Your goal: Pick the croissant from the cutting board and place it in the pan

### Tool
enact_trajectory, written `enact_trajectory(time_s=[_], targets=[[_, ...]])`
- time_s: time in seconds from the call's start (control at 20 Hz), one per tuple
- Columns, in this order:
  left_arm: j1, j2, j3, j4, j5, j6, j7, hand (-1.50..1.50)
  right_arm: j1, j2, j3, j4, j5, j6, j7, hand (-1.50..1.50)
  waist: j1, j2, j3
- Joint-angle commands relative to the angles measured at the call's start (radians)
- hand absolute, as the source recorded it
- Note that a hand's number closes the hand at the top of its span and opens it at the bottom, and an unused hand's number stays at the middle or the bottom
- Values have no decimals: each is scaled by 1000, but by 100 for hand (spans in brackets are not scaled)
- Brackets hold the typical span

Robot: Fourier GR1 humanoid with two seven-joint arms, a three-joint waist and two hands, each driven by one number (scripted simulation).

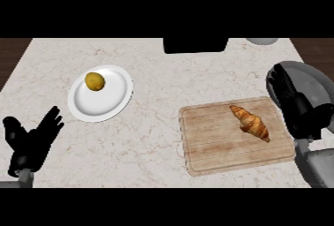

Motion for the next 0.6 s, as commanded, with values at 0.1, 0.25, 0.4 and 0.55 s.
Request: enact_trajectory(time_s=[0.1,0.25,0.4,0.55], targets=[[-13,-114,-7,-32,-16,88,-27,0,43,-67,-78,29,-175,303,-77,150,43,14,-4],[24,-221,-21,-41,-9,152,-88,0,68,-62,-45,57,-269,514,-130,150,53,17,-2],[24,-212,1,-33,28,102,-94,0,219,-116,-50,29,76,247,-396,150,15,10,-5],[68,-274,-48,-63,-17,161,-125,0,392,-97,-28,-68,144,223,-617,-150,5,5,-4]])
